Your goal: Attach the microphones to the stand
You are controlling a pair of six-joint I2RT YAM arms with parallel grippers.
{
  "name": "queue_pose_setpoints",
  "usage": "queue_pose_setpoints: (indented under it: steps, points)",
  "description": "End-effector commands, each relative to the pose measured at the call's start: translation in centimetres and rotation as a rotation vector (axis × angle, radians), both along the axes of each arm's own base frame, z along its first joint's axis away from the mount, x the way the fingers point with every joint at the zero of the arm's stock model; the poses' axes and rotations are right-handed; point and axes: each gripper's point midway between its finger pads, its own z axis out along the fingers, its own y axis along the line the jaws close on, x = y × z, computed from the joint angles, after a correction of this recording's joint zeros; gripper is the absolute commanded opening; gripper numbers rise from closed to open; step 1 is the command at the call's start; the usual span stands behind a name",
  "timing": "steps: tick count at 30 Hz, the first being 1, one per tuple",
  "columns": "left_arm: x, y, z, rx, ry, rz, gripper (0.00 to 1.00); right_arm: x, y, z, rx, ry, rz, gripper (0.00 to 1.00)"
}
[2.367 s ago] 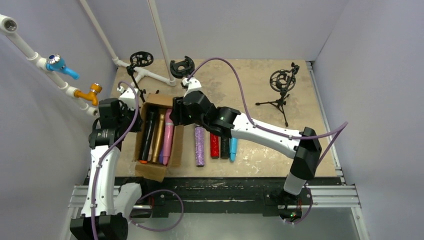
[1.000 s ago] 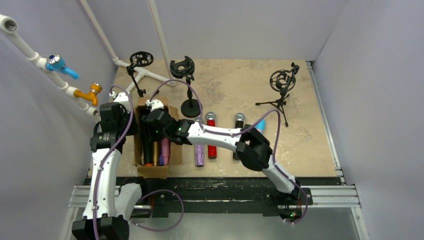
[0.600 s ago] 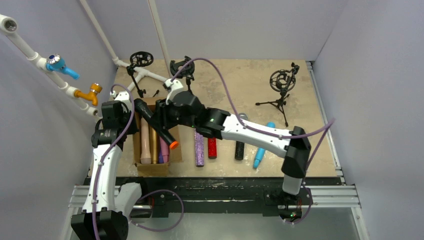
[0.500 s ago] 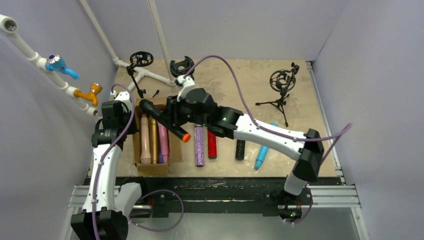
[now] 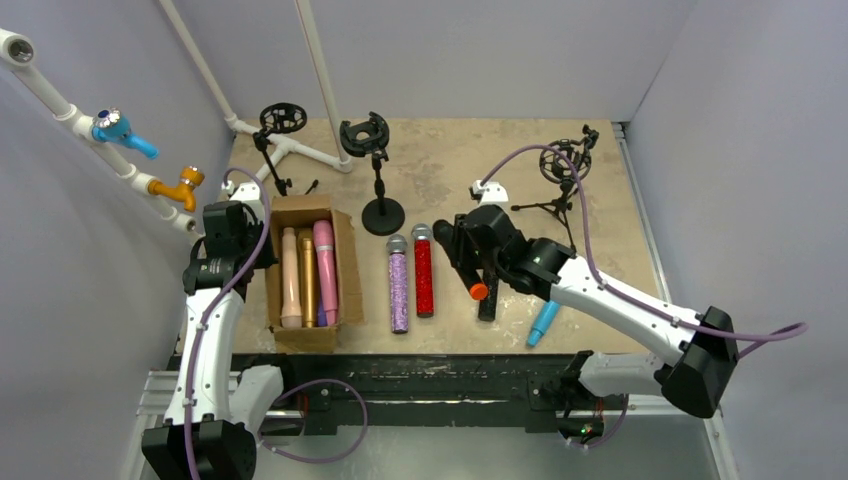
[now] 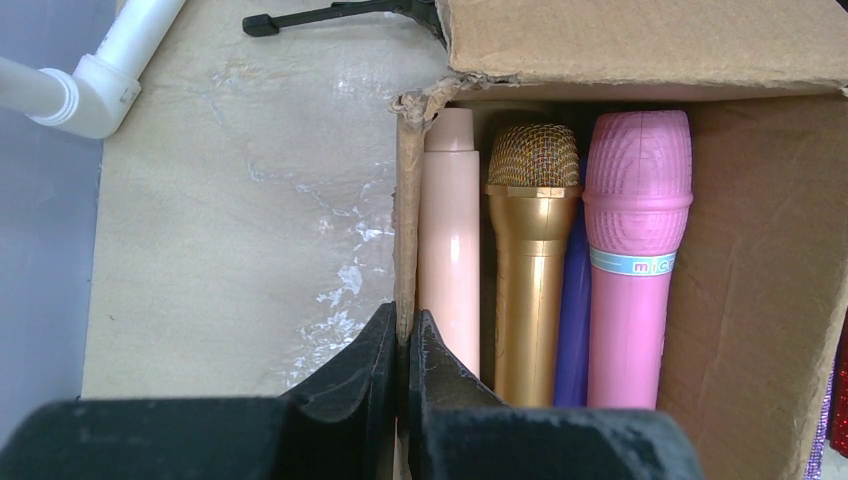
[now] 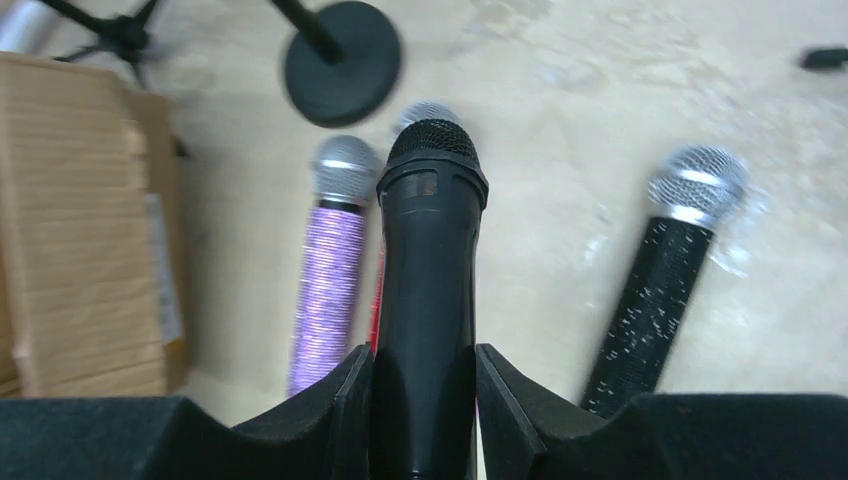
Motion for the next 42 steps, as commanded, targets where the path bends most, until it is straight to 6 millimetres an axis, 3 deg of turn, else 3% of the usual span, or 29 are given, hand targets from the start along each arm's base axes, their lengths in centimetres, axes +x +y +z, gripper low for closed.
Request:
queue_pose_setpoints:
  steps: [1, 7, 11, 12, 16, 18, 21, 24, 30, 32, 36, 42]
  points:
    - [2.2, 0.0, 3.2, 0.017, -0.136, -0.022, 0.0, 1.0, -3.7, -2.7, -0.067, 0.005, -0.157, 0.0]
    - [2.1, -0.4, 3.3, 0.003, -0.137, -0.032, 0.0, 2.5, -3.0, -8.0, -0.169, 0.099, -0.171, 0.0]
    - [2.1, -0.6, 3.6, -0.001, -0.143, -0.043, 0.0, 2.6, -3.1, -10.4, -0.221, 0.155, -0.185, 0.0]
    - [2.1, -0.6, 3.6, -0.003, -0.143, -0.047, 0.0, 2.3, -3.4, -10.9, -0.237, 0.179, -0.196, 0.1]
    - [2.2, -0.7, 3.9, -0.002, -0.15, -0.058, 0.0, 1.1, -4.8, -10.8, -0.223, 0.226, -0.253, 0.81]
    - [2.4, -0.7, 4.1, 0.004, -0.156, -0.063, 0.0, 0.9, -5.7, -9.5, -0.195, 0.22, -0.293, 0.94]
    - [2.5, -0.7, 4.4, 0.008, -0.162, -0.068, 0.0, 1.1, -8.0, -7.2, -0.154, 0.199, -0.38, 0.97]
    - [2.7, -0.8, 4.5, 0.005, -0.164, -0.073, 0.0, 1.5, -8.3, -5.6, -0.093, 0.155, -0.375, 0.95]
    - [2.3, -1.0, 4.9, -0.018, -0.159, -0.063, 0.0, 2.4, -7.4, -6.3, -0.145, 0.176, -0.348, 0.85]
    - [2.1, -1.1, 5.0, -0.025, -0.157, -0.054, 0.0, 3.0, -5.5, -5.2, -0.121, 0.139, -0.29, 0.82]
    - [1.6, -1.3, 5.1, -0.055, -0.157, -0.031, 0.0, 2.9, 1.9, -0.7, -0.08, 0.024, -0.145, 0.8]
    - [0.7, -1.4, 4.6, -0.071, -0.143, -0.015, 0.0, 1.5, 12.4, 3.4, -0.023, -0.028, 0.054, 0.78]
